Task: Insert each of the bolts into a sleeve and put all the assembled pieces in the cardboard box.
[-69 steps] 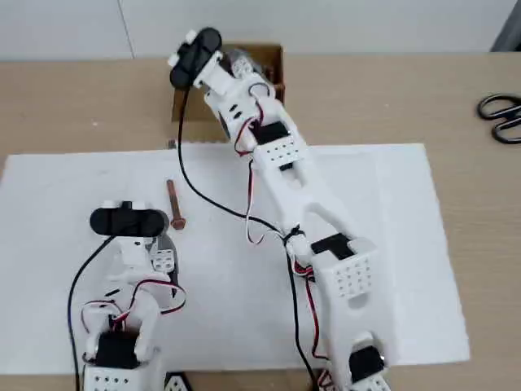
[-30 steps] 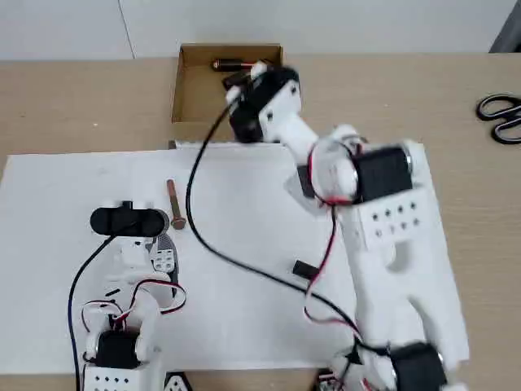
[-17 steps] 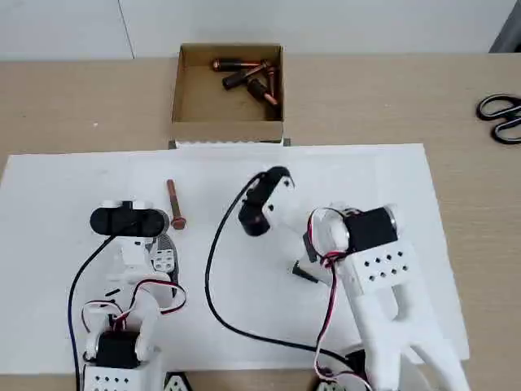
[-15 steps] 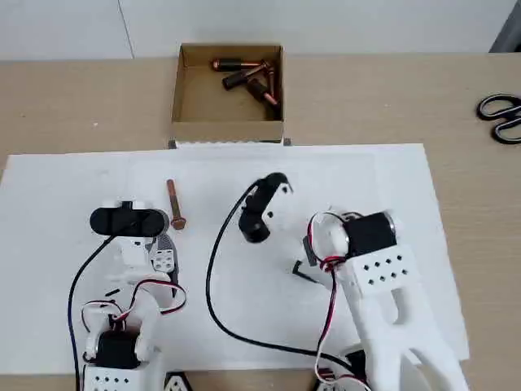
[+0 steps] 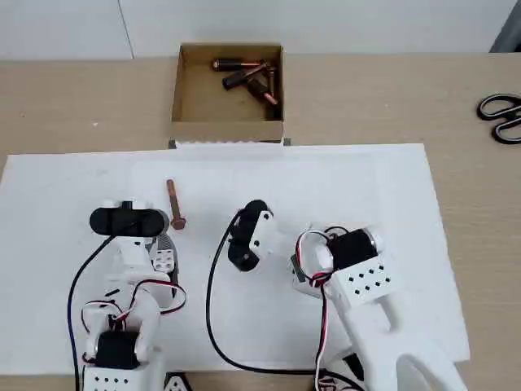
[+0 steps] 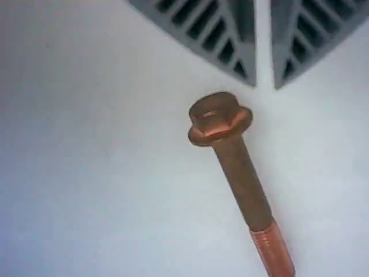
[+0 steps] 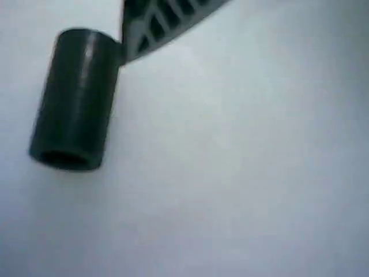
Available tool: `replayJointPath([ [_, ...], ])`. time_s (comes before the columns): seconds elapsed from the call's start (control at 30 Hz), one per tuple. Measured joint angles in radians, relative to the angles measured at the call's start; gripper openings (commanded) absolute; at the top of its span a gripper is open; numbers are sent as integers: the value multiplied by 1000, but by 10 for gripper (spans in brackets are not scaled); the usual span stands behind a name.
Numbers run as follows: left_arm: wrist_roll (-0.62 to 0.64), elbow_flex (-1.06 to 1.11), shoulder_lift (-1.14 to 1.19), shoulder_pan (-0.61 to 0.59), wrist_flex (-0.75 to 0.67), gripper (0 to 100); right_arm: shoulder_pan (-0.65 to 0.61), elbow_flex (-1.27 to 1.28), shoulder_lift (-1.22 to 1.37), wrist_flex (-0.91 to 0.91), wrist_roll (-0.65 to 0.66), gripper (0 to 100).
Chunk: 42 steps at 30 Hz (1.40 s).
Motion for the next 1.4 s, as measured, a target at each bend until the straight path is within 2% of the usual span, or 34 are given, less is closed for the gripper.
replayJointPath([
  [0.73,0,0,0,0,0,6,0,244,12,-315,66,222],
  [1.23,0,0,0,0,0,6,43,187,269,-419,112,217],
  [1.4,0,0,0,0,0,6,43,161,318,-437,112,83],
])
